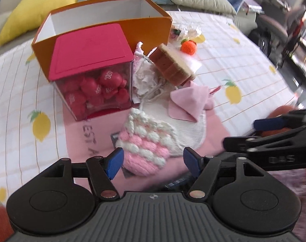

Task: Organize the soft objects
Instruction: 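Return both tools to the pile and grasp the pink crocheted pouch with left tool, then lift the pouch with left tool while right tool grasps the brown sponge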

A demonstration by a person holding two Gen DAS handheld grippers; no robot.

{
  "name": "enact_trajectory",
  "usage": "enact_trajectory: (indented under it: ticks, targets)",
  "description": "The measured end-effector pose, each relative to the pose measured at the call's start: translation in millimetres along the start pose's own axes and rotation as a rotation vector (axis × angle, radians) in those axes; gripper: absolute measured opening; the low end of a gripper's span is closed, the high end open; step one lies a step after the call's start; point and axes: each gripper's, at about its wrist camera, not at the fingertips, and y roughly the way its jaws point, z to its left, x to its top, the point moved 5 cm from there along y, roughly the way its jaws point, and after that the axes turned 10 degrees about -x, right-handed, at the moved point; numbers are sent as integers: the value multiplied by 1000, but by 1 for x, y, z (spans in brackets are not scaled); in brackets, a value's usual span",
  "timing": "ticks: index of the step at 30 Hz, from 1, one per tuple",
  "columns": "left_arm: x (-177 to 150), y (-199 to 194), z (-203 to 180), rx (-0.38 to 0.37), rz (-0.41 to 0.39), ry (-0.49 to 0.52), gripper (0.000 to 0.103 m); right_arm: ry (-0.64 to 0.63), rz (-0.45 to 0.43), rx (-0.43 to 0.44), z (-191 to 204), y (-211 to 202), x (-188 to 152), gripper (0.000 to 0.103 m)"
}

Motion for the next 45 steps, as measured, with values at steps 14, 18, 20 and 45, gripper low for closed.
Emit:
enact_trajectory:
  ticks: [14, 18, 20, 45]
  targets:
    - [-5, 55, 8, 46, 73, 129, 89, 16, 46, -3, -1, 27, 2, 76]
    - [-3, 60, 14, 51, 66, 103, 89, 14, 55, -4, 0, 32, 2, 76]
    - [-3, 61, 16, 46, 59, 88, 86, 16, 64, -4, 0, 34, 2, 76]
    - [20, 4, 23, 4, -148, -61, 30, -18, -57, 40, 9, 22, 24, 75]
